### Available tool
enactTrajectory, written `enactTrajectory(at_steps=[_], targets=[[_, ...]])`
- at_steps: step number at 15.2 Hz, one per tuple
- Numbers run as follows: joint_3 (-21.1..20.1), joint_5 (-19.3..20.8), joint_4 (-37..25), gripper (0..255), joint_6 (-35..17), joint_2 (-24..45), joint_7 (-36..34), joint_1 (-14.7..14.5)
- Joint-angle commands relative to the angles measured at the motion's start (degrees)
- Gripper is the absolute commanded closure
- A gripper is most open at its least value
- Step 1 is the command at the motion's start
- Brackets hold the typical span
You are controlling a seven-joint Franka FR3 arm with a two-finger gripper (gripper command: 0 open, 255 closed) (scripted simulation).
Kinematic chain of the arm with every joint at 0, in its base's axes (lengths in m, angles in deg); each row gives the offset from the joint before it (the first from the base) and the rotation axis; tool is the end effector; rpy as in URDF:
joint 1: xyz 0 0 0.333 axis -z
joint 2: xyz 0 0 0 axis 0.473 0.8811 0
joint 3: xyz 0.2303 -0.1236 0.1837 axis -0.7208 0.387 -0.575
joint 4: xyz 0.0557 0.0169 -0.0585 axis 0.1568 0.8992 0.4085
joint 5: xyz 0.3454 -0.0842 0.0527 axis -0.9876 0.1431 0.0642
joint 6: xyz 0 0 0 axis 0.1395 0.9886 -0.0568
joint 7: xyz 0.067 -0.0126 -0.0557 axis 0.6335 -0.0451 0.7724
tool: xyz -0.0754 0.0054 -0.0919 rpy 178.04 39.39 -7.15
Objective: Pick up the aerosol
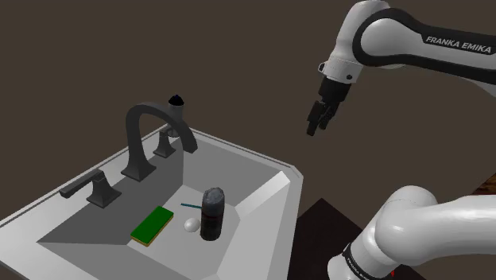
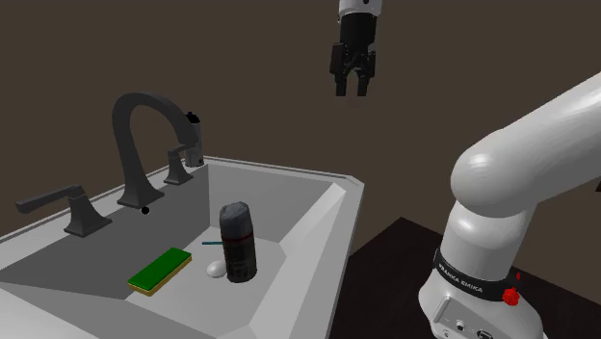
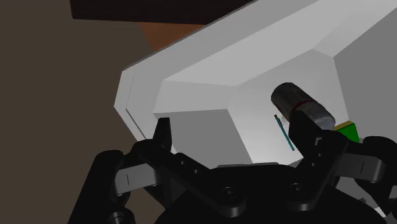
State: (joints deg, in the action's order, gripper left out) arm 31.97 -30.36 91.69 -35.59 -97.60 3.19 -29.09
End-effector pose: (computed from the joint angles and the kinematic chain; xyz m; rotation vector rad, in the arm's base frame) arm 0.2802 -0.0025 0.5716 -3.0609 -0.1414 0.0503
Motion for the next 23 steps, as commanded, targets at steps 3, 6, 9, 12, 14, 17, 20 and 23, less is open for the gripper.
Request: enactTrajectory(at_steps=[3, 6, 9, 12, 14, 17, 20, 23], targets=[[-2.75, -0.62, 1.53, 0, -2.75, 0.89, -2.38, -0.82], [-6.88, -1.38, 3.26, 0, -6.93, 2.97, -6.0, -2.0], [-11.02, -1.8, 4.29, 0, -11.14, 5.92, -9.72, -3.06], [-15.15, -1.73, 4.6, 0, -15.32, 9.73, -13.63, -3.87], [-17.91, -1.31, 4.41, 0, -18.02, 12.72, -16.38, -4.23], [-22.05, 0.06, 3.51, 0, -21.87, 17.86, -20.84, -4.43], [-26.1, 2.57, 1.86, 0, -25.32, 23.76, -25.86, -4.31], [-29.85, 6.51, -0.54, 0, -28.13, 30.44, -31.61, -4.08]])
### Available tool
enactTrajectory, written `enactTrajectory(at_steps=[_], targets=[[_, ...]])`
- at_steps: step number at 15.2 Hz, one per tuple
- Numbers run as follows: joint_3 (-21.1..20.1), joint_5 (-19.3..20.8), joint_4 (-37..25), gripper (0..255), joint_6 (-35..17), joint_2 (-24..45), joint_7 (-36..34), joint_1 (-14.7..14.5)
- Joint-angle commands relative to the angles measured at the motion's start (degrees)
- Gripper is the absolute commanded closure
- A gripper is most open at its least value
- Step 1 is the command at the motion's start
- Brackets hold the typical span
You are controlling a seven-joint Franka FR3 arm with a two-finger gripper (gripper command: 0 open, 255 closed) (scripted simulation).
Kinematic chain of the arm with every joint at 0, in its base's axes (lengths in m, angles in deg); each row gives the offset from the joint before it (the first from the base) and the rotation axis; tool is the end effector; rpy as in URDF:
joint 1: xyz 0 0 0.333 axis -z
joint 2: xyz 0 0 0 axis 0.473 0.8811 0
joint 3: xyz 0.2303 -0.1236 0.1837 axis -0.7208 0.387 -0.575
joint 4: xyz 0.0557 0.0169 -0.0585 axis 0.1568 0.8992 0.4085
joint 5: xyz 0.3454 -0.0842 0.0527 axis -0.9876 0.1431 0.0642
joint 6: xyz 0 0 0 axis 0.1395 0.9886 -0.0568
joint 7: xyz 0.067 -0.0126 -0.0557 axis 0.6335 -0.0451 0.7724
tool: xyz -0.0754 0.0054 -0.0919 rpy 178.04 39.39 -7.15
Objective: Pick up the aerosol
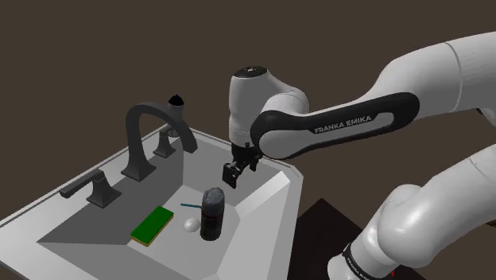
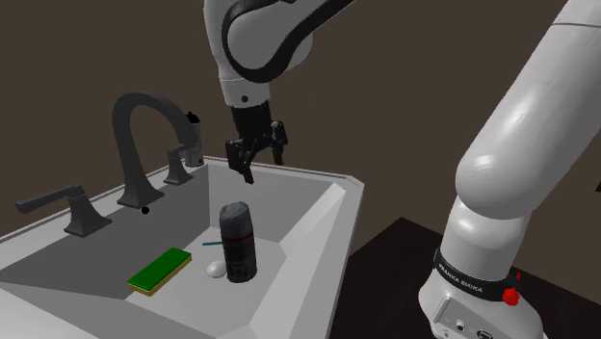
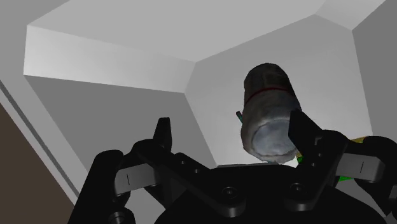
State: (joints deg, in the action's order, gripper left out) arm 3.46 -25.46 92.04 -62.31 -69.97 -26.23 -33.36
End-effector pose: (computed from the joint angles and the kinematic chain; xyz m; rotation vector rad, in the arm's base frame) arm 0.3599 0.2247 0.4237 2.9648 0.2080 -0.0150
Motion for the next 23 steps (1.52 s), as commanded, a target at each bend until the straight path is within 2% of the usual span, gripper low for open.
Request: enactTrajectory(at_steps=[1, 6, 15, 16, 23], targets=[[-2.51, 3.27, -1.86, 0, -2.17, 5.21, -4.28, 0.28], [-6.26, 13.33, -7.84, 0, -3.92, 17.86, -15.17, -0.71], [-5.57, 17.04, -6.07, 0, -8.73, 22.16, -18.54, -1.26], [-5.6, 16.96, -5.76, 255, -8.88, 21.97, -18.53, -1.24], [-5.56, 17.0, -5.81, 255, -8.87, 22.02, -18.48, -1.21]])
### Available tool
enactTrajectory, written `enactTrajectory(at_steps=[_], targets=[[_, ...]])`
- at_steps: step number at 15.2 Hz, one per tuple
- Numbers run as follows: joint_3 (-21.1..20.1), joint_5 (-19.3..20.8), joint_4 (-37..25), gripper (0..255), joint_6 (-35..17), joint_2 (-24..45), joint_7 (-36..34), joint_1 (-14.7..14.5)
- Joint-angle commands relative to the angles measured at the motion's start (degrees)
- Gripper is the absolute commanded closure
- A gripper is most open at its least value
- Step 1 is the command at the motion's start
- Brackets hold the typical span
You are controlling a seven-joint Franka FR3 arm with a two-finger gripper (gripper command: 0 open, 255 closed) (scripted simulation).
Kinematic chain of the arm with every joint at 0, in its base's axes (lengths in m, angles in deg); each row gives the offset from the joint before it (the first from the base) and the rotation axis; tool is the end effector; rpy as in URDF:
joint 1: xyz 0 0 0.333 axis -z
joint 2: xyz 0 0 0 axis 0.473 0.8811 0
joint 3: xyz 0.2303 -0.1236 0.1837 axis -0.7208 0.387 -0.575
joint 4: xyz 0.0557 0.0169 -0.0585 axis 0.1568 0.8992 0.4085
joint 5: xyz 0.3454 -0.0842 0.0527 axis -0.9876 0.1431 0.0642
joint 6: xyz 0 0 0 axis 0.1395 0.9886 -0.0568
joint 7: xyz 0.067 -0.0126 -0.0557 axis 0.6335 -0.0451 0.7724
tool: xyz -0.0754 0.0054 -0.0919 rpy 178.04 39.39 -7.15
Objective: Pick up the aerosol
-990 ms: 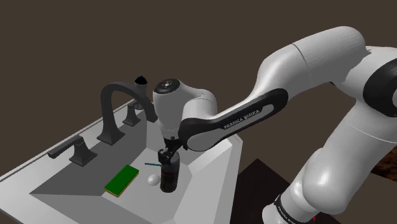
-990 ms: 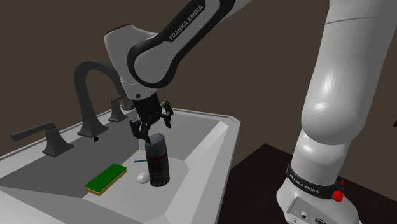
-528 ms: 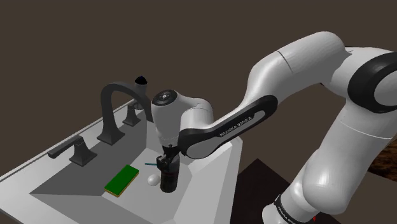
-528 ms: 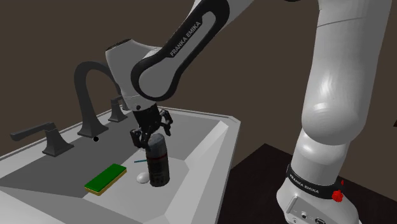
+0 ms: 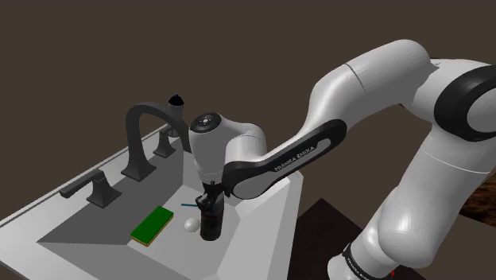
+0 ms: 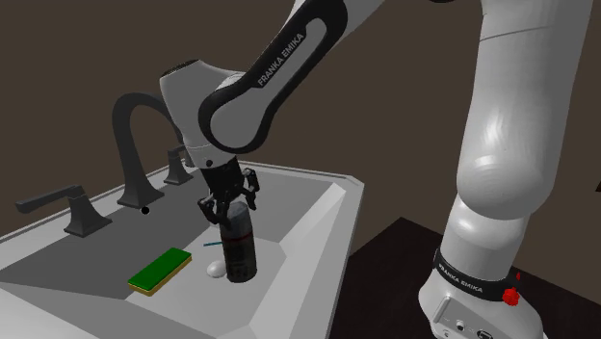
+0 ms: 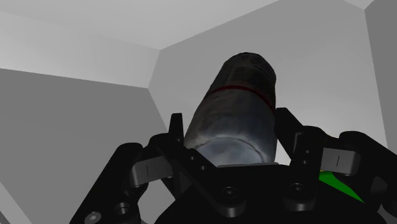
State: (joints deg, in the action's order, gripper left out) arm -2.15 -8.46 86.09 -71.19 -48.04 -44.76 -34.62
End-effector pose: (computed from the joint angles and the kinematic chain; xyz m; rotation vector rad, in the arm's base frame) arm 0.3927 0.2923 0.3225 2.8877 0.2250 0.0044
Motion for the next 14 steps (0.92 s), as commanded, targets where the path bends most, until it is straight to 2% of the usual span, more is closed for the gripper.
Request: enactTrajectory(at_steps=[1, 14], targets=[[0.04, 0.01, 0.09, 255, 0.03, 0.13, -0.01, 0.02], [-0.54, -5.45, -3.28, 255, 7.92, -6.26, 5.08, 0.47]])
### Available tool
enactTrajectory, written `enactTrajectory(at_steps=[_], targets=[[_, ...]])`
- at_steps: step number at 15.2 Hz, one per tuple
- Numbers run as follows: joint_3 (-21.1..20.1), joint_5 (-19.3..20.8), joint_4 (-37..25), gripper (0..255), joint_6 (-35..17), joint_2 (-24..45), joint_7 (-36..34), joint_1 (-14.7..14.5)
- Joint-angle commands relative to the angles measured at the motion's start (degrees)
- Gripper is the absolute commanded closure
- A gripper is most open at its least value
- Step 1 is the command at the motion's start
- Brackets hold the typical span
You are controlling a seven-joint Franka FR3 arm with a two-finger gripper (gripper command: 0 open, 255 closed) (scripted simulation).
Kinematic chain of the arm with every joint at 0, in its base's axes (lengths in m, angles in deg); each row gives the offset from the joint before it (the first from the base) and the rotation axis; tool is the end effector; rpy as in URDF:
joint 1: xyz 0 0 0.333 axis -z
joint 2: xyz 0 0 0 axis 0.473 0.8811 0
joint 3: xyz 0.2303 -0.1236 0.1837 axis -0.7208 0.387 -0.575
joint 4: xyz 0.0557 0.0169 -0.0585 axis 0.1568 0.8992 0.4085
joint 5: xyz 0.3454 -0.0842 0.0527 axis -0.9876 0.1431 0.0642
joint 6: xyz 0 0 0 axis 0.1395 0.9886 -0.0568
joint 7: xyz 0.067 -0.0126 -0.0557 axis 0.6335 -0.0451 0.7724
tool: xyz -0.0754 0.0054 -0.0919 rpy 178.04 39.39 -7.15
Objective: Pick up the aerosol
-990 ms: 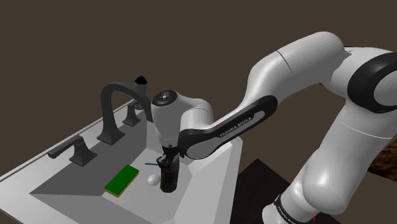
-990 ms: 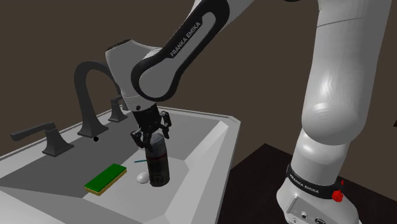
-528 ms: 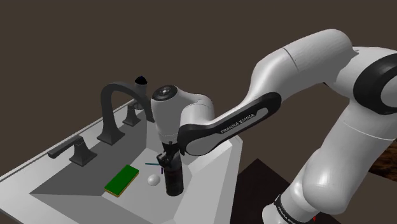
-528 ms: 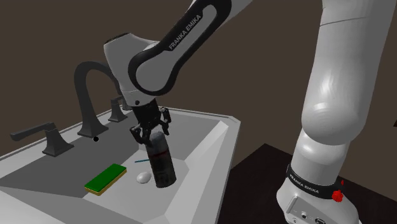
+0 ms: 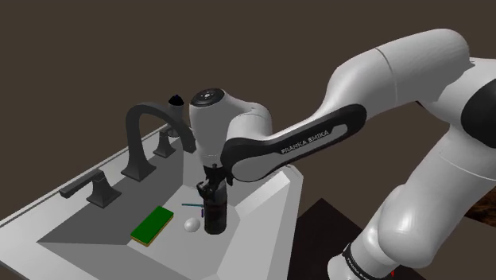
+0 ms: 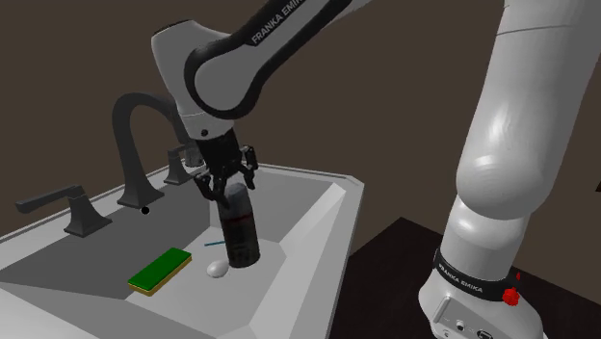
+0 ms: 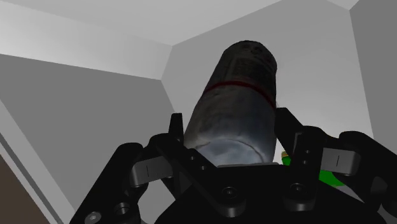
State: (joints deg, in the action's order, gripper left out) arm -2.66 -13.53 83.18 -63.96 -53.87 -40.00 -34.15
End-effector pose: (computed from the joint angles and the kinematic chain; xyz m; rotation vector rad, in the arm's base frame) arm 0.3898 0.2907 0.3761 2.8860 0.2241 -0.0009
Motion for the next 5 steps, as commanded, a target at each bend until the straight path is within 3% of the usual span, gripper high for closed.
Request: enactTrajectory(at_steps=[1, 5], targets=[[-0.03, -0.73, -0.72, 255, 1.37, -0.89, 0.7, 0.01], [0.0, -1.45, -1.51, 255, 2.84, -1.83, 1.44, 0.03]])
